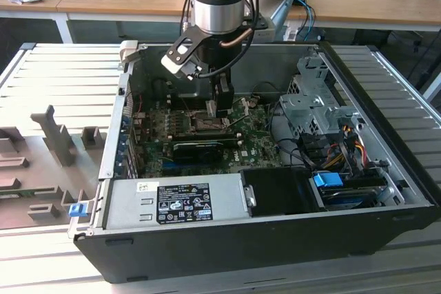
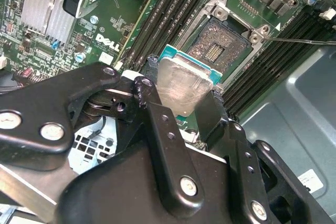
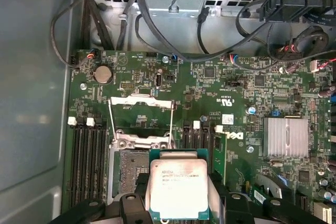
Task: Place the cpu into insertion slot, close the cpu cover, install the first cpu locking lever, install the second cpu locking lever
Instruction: 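Place the cpu into insertion slot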
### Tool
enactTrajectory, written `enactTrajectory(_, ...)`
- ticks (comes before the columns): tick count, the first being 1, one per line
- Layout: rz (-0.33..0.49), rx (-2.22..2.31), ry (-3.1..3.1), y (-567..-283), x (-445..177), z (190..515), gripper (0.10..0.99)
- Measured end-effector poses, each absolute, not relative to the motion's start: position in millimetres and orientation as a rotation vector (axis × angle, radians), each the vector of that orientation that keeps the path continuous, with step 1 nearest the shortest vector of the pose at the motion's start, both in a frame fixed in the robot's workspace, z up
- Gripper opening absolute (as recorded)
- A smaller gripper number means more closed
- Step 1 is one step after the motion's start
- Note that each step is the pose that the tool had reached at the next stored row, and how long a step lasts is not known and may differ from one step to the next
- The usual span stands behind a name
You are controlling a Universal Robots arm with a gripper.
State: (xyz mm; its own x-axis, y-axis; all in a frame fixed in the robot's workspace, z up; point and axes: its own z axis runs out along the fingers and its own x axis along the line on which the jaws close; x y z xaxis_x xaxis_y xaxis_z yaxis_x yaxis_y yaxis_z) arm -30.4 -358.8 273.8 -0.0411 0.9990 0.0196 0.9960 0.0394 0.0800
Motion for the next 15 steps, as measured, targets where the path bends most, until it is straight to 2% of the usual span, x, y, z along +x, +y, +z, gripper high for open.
enactTrajectory(15, 0.114, 2.161, 2.223, -358.0, -34.5, 264.3, 0.525)
